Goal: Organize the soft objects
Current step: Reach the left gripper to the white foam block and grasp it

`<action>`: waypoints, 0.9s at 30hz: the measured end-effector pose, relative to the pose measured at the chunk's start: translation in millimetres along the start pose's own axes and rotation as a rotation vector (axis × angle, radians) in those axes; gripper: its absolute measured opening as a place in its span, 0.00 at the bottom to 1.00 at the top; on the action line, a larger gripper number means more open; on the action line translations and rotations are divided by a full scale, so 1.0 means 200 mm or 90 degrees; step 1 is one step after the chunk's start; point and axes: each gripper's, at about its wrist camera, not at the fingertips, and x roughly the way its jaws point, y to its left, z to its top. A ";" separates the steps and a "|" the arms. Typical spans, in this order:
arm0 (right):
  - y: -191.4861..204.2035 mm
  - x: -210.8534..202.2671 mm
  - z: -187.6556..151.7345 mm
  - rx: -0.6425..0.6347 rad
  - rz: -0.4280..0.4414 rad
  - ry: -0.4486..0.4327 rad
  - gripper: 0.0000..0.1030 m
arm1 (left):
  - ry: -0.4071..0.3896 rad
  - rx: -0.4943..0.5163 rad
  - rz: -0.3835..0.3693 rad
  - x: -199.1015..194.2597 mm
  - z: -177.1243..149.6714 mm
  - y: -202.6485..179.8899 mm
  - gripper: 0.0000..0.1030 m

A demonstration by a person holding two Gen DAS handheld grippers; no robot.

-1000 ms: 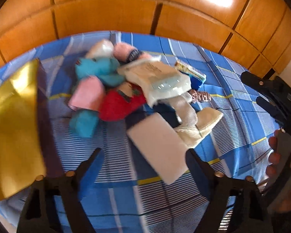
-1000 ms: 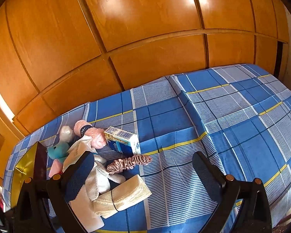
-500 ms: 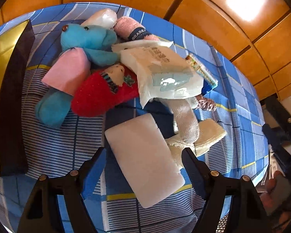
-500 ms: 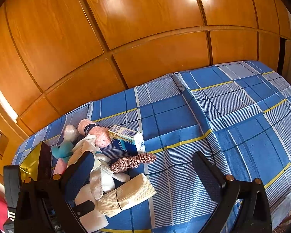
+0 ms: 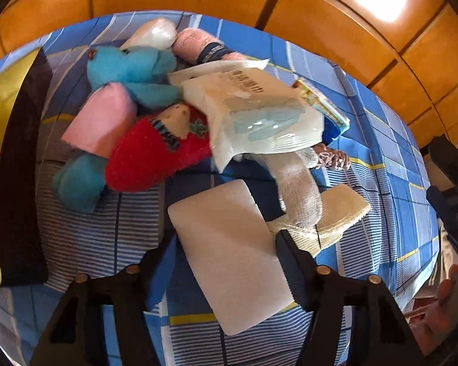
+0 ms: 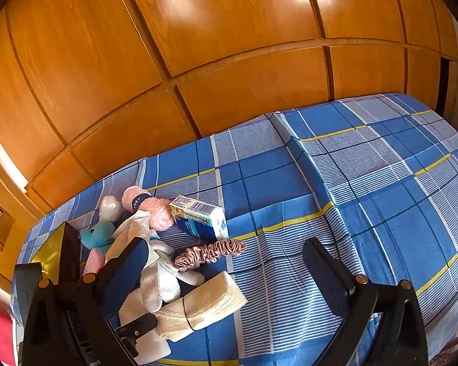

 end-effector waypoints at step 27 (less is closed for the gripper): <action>0.29 0.11 -0.11 -0.139 0.079 0.098 0.95 | -0.113 0.226 0.006 -0.35 -0.28 0.16 0.53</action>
